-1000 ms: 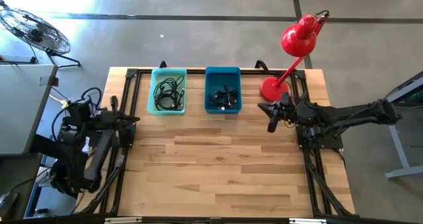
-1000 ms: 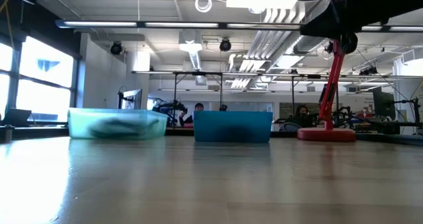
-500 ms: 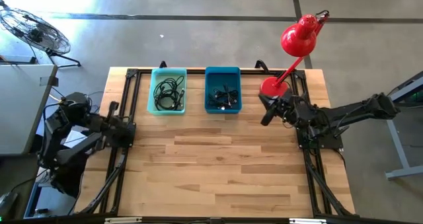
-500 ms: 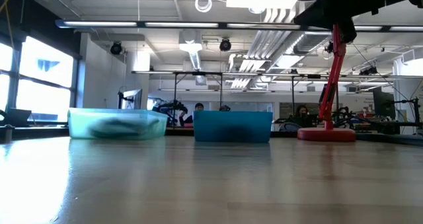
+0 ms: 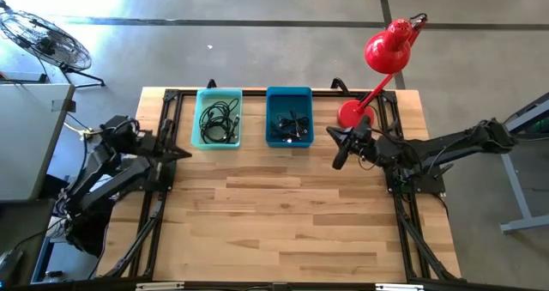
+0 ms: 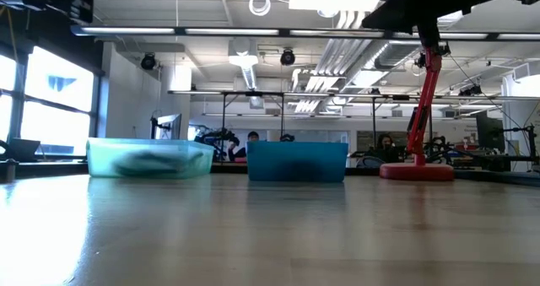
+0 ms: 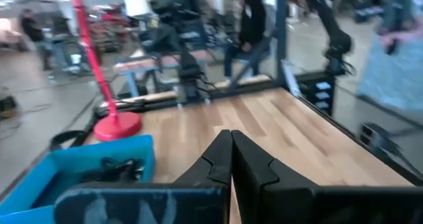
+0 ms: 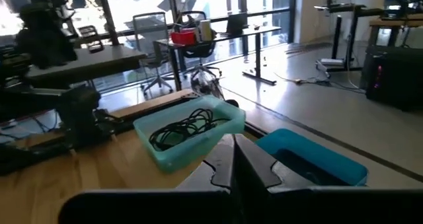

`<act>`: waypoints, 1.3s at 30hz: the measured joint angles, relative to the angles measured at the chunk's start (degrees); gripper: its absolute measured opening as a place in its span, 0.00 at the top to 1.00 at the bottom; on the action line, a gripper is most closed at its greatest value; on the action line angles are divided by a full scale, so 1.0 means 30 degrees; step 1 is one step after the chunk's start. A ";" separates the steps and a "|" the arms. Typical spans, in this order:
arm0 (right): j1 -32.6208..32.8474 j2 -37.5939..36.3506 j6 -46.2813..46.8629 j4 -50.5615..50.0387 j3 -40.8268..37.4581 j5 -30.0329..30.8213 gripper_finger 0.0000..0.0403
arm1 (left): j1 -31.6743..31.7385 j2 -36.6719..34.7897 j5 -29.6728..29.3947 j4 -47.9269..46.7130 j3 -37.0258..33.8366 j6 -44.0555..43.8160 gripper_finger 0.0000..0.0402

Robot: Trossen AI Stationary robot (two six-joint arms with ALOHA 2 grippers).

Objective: Pick & Place USB Port
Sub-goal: Return to Home Position

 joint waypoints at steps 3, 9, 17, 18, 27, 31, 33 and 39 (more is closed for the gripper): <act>0.0000 -0.0577 -0.0437 -0.0351 0.0000 -0.0710 1.00 | -0.0007 0.0000 -0.1135 0.1810 -0.0857 -0.1100 1.00; 0.0000 -0.1866 -0.0661 -0.1708 0.0000 -0.1925 1.00 | -0.0007 -0.0007 -0.3925 0.3443 -0.2690 -0.1475 1.00; 0.0000 -0.2913 -0.0792 -0.3856 0.0000 -0.2641 1.00 | -0.0015 0.0000 -0.5426 0.5031 -0.5443 -0.2609 1.00; 0.0000 -0.3026 -0.0799 -0.4067 0.0000 -0.2812 1.00 | -0.0015 0.0000 -0.5557 0.5640 -0.5746 -0.2921 1.00; -0.0007 -0.4275 -0.0850 -0.5418 0.0007 -0.4094 1.00 | -0.3425 -0.0009 -0.9684 0.8522 -0.7710 -0.4388 1.00; -0.0007 -0.4820 -0.1141 -0.5687 0.0007 -0.4813 1.00 | -0.6549 -0.0015 -1.3449 0.9638 -0.8414 -0.4387 1.00; 0.0000 -0.5077 -0.1225 -0.5851 0.0007 -0.5016 1.00 | -0.8063 -0.0014 -1.5332 0.9951 -0.8679 -0.4322 1.00; -0.0007 -0.5365 -0.1287 -0.6476 0.0036 -0.5834 1.00 | -1.1711 0.0423 -1.8949 1.0360 -0.8780 -0.3798 1.00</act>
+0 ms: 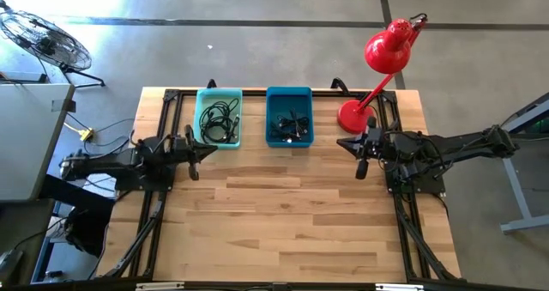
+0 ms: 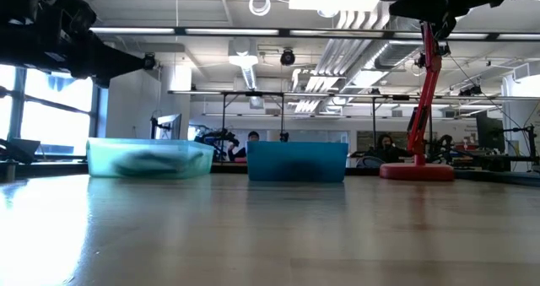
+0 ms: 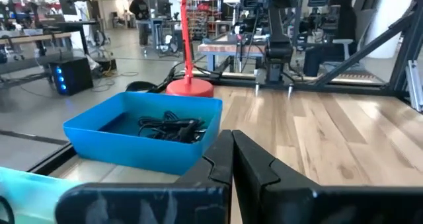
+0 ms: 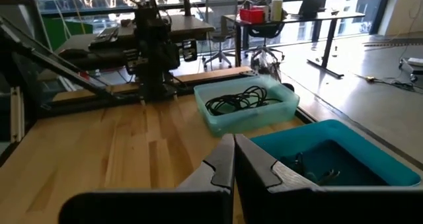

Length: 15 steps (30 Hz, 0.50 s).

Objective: Pick & Place USB Port
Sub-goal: Return to Home Position

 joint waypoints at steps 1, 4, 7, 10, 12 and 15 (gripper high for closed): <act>0.0001 0.0017 0.0000 -0.0174 -0.0001 -0.0135 1.00 | -0.0489 0.0111 -0.0513 0.0062 -0.0005 0.0004 1.00; 0.0007 0.0046 0.0000 -0.0788 0.0000 -0.0194 1.00 | -0.1813 0.0740 -0.2092 0.0234 -0.0015 -0.0018 1.00; 0.0000 0.0041 -0.0160 -0.1051 0.0000 -0.0659 1.00 | -0.2903 0.1663 -0.3043 0.0312 -0.0022 0.0237 1.00; 0.0000 0.0036 -0.0620 -0.1060 0.0000 -0.1132 1.00 | -0.3508 0.2742 -0.3829 0.0354 -0.0022 0.0453 1.00; 0.0001 -0.0056 -0.0978 -0.1118 0.0000 -0.1263 1.00 | -0.3617 0.3425 -0.4235 0.0370 -0.0022 0.0421 1.00; 0.0000 -0.0489 -0.1128 -0.1765 0.0000 -0.1922 1.00 | -0.3552 0.4149 -0.4278 0.0355 -0.0027 0.0314 1.00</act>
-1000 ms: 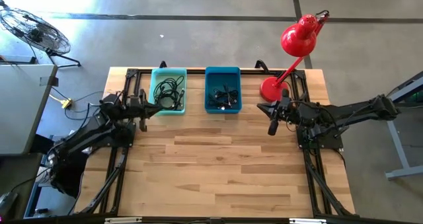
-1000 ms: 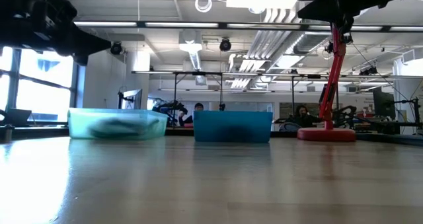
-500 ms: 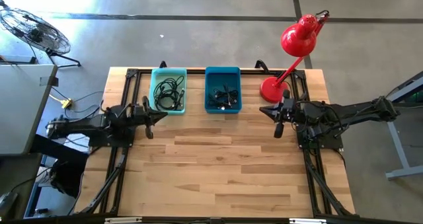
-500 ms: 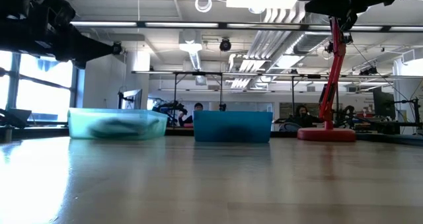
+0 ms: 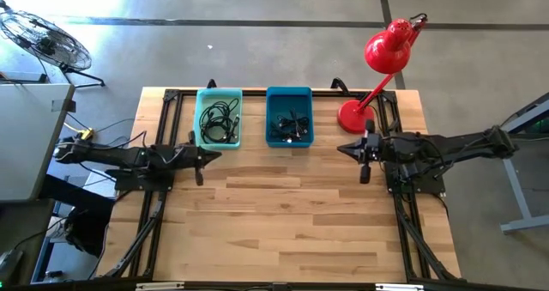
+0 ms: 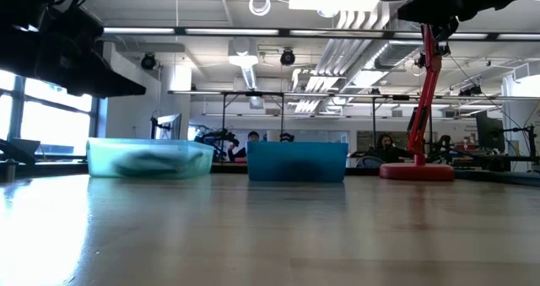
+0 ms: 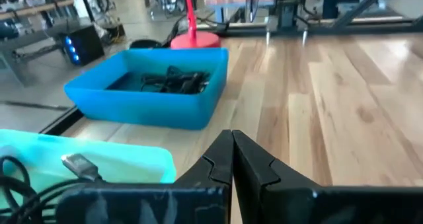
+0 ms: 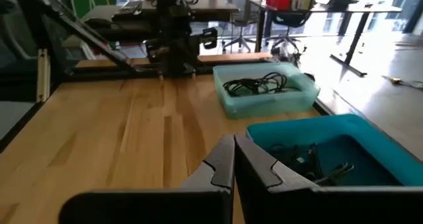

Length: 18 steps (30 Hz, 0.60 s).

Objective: Pick & Place USB Port
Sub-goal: Return to Home Position

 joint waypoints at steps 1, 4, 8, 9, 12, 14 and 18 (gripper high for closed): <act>0.0000 -0.0245 0.0096 -0.0427 0.0000 -0.0163 1.00 | 0.0000 0.0120 0.0005 -0.0001 -0.0003 -0.0081 1.00; 0.0007 -0.1326 0.0791 -0.2326 0.0000 -0.0165 1.00 | -0.0014 0.0157 0.0144 -0.0007 -0.0010 -0.0435 1.00; 0.0015 -0.3294 0.1419 -0.3871 -0.0143 0.0143 1.00 | -0.0015 0.0157 0.0418 0.0026 -0.0017 -0.0924 1.00; 0.0015 -0.3817 0.1296 -0.3808 -0.0303 0.0056 1.00 | -0.0015 0.0157 0.0432 0.0042 -0.0023 -0.0932 1.00; 0.0023 -0.5460 0.0935 -0.3670 -0.0997 0.0072 1.00 | -0.0007 0.0157 0.0422 0.0061 -0.0032 -0.0919 1.00; 0.0022 -0.6571 0.0901 -0.3708 -0.1608 0.0280 1.00 | -0.0007 0.0157 0.0406 0.0073 -0.0032 -0.0919 1.00; 0.0022 -0.8513 0.1028 -0.2481 -0.2992 -0.0493 1.00 | -0.0007 0.0157 0.0406 0.0080 -0.0039 -0.0919 1.00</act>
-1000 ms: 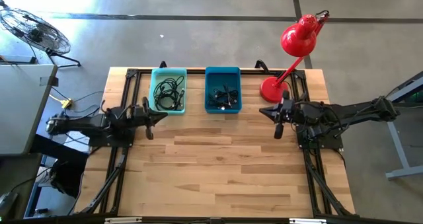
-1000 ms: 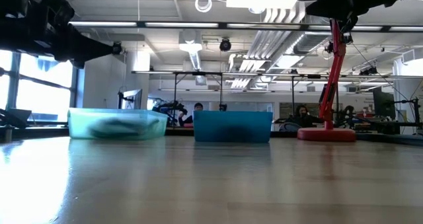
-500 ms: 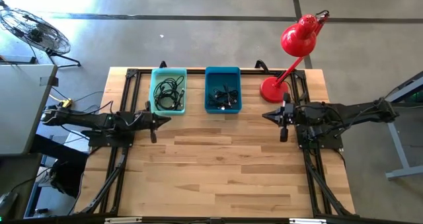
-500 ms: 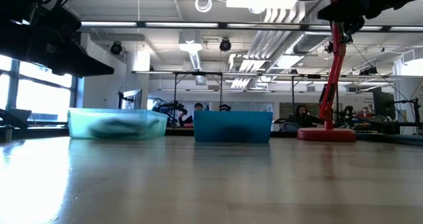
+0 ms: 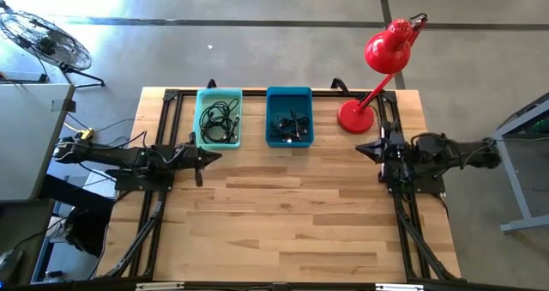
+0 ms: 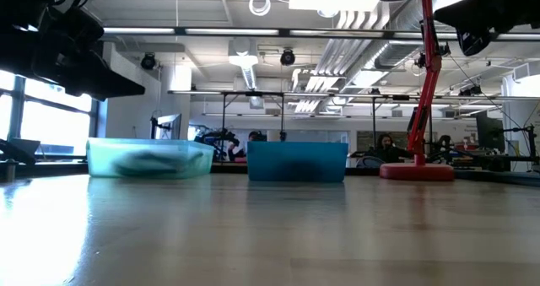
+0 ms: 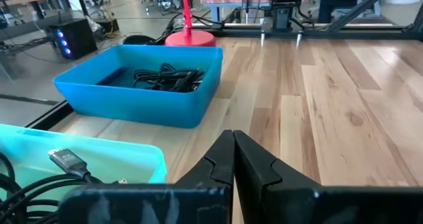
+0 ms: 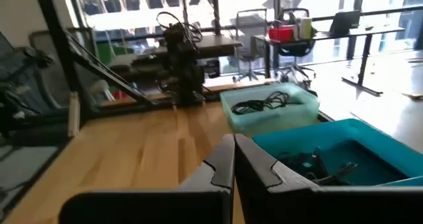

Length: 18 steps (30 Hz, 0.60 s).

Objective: Pick & Place USB Port
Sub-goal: Return to Home Position

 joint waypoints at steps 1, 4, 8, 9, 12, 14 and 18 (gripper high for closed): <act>0.0007 -0.0396 0.0060 0.0196 -0.0373 -0.0098 1.00 | 0.0000 0.0000 -0.0009 0.0000 -0.0007 0.0000 1.00; 0.0000 -0.1528 0.0109 0.0800 -0.1587 -0.0096 1.00 | 0.0000 0.0000 -0.0147 -0.0001 -0.0007 0.0007 1.00; 0.0000 -0.2281 0.0115 0.2295 -0.3124 -0.0187 1.00 | 0.0000 0.0000 -0.0197 -0.0066 -0.0007 0.0007 1.00; 0.0000 -0.2279 0.0061 0.2506 -0.3388 -0.0237 1.00 | 0.0000 0.0003 -0.0197 -0.0066 -0.0007 0.0011 1.00; 0.0000 -0.2205 -0.0003 0.3466 -0.4032 -0.0539 1.00 | 0.0000 0.0023 -0.0211 -0.0087 -0.0007 0.0007 1.00; 0.0000 -0.2254 0.0259 0.3341 -0.4419 -0.0676 1.00 | 0.0007 0.0036 -0.0219 -0.0095 -0.0007 0.0007 1.00; 0.0000 -0.2254 0.0602 0.3828 -0.4976 -0.0875 1.00 | 0.0007 0.0051 -0.0233 -0.0117 -0.0007 0.0015 1.00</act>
